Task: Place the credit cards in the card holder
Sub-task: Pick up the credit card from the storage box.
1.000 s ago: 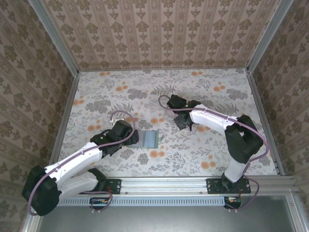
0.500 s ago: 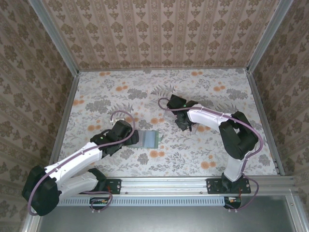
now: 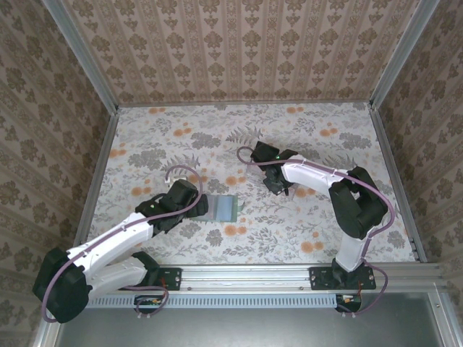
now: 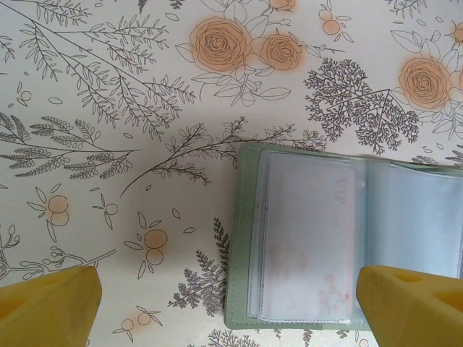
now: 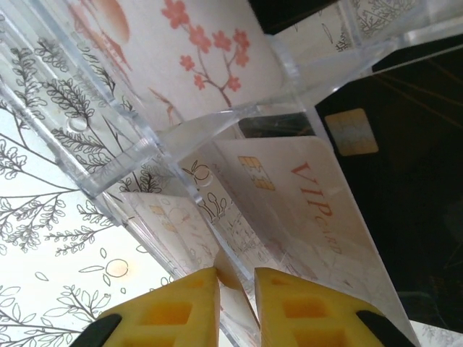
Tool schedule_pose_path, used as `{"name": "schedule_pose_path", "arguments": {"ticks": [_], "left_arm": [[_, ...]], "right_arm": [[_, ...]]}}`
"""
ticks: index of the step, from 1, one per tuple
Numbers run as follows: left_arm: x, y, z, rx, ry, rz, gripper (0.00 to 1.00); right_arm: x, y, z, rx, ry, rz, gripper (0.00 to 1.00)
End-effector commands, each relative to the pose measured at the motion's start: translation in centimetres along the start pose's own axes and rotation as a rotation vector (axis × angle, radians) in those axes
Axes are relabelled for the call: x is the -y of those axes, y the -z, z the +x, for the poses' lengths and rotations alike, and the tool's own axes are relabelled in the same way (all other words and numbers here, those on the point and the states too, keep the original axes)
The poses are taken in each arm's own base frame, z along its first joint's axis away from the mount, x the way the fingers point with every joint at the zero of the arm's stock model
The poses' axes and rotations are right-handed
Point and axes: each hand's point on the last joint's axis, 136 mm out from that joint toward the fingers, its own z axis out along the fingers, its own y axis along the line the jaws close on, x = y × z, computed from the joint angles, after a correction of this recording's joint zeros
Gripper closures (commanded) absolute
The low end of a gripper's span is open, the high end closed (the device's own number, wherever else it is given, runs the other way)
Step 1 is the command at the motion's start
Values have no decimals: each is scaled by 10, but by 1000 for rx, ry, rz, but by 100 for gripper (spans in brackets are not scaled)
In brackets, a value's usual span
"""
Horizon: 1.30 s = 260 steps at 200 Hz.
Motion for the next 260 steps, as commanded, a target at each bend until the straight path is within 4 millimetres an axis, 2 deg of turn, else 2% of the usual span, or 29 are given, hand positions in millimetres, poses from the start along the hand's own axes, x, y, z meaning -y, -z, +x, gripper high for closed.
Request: {"name": "schedule_pose_path", "arguments": {"ticks": [1,63,100,142,182,224,240,260], "left_arm": [[-1,0,1,-7,-2,1,0],[-1,0,1,-7,-9,4,0],[1,0,2,-15,-24,11,0],[4,0,-2,-18,-37,13,0],[4,1,-6,-13,-38,11,0],[2,0,-7,-11,-30,1,0],[0,1,-8,-7,-23,-10,0],[-9,2,-9,1,-4,-55,0]], "right_arm": [[-6,4,4,-21,21,-51,82],[-13,16,-4,15,107,-116,84],[-21,22,-8,34,151,-171,94],[-16,32,-16,62,168,-172,100],[-11,67,-32,152,139,-209,100],[-25,117,-47,281,49,-329,100],[-42,135,-51,324,-13,-425,100],[-75,153,-59,381,-111,-555,100]]}}
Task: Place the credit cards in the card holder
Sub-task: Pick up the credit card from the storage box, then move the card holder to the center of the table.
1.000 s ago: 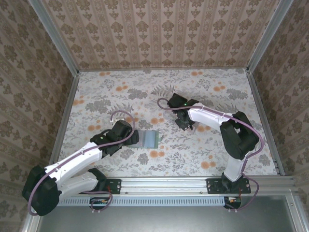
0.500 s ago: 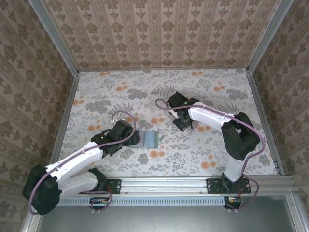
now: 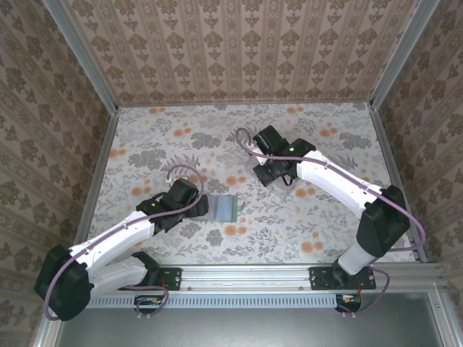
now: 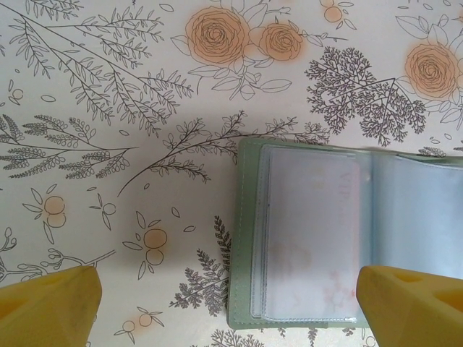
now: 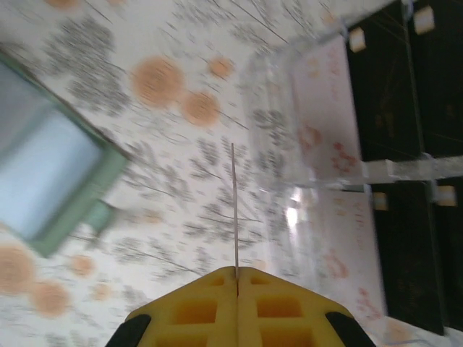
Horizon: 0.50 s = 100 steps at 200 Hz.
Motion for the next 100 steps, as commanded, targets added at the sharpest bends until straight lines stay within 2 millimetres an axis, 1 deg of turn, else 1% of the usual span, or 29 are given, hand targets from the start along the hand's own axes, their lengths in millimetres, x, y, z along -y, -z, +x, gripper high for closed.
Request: {"name": "schedule_pose_path", "arguments": {"ticks": [1,25,47,69,100], "left_arm": [[-9,6,-10,24,21,-53,0],[-28,8,-9,28,59,-141,0],[-40,10,-9,37,92,-170,0],[-45,12,-11,52,116,-160,0],[-46,14,-11,57,125,-146,0]], "right_arm": [[-48,9,-14,89,-145,-178,100],[-91,-1,-26,150,-316,-305,100],[-118,-17,-31,182,-481,-398,100],[-131,-37,-28,196,-613,-431,100],[-138,-62,-19,180,-734,-454,100]]}}
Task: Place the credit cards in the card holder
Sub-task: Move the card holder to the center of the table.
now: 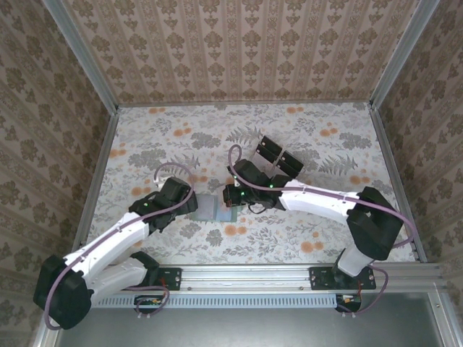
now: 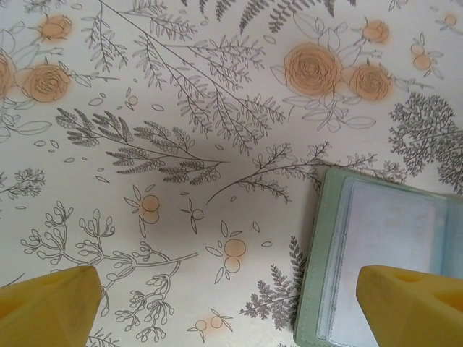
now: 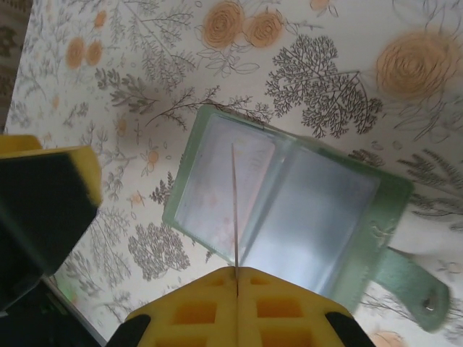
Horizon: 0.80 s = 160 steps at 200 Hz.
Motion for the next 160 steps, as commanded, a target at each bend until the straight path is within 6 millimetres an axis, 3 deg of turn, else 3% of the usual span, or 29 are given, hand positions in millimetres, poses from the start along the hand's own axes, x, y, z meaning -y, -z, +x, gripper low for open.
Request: {"name": "schedule_pose_path", "arguments": {"ticks": [1,82,160], "left_arm": [[-7,2,1,1,17,-18,0],[-3,-3,7,-28,9,8,0],[8,-3,13,-67,-6,62,0]], "right_arm": [[-13,-15,-8,59,-181,-92,100],[15,-49,23,-11,-266,-56,100],[72,-43,43,-75,-281,20,100]]}}
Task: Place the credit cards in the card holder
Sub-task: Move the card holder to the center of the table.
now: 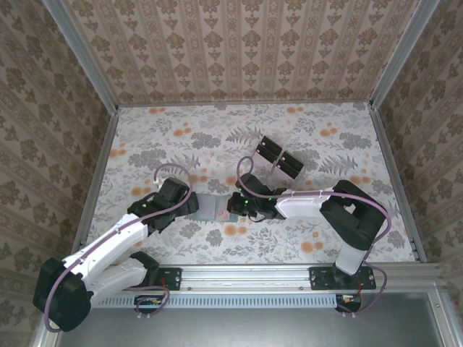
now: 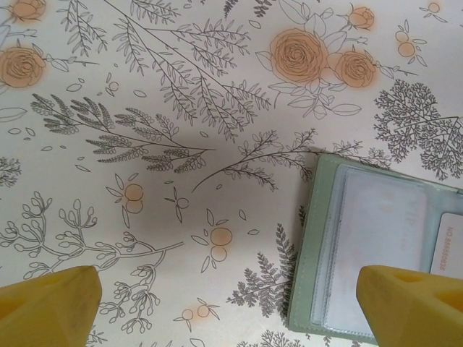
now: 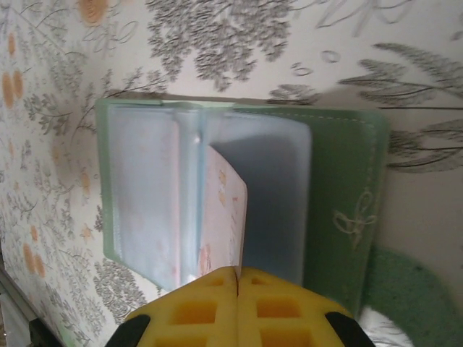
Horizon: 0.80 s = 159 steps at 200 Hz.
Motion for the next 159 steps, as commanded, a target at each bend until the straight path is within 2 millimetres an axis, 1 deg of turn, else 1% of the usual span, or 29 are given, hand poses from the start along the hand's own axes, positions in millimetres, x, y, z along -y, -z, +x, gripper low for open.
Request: {"name": "schedule_pose_path", "arguments": {"ticks": [1,15,47,80,134,159], "left_arm": [[2,-3,5,-30,-13,16,0],[7,-3,5,-33,-16,31,0],[24,-3,7,-39,-50,73,0],[47,-7,6,-42,-116,107,0],[64,-22,-2,-49,-226,83,0],[69,-29,0,-59,-263,83,0]], "right_arm": [[23,3,1,-30,4,34,100],[33,5,0,-42,5,53,100],[45,9,-3,-73,24,61,100],[47,14,-6,-96,56,59,100],[46,11,1,-129,52,32,100],[49,7,3,-129,30,21,100]]}}
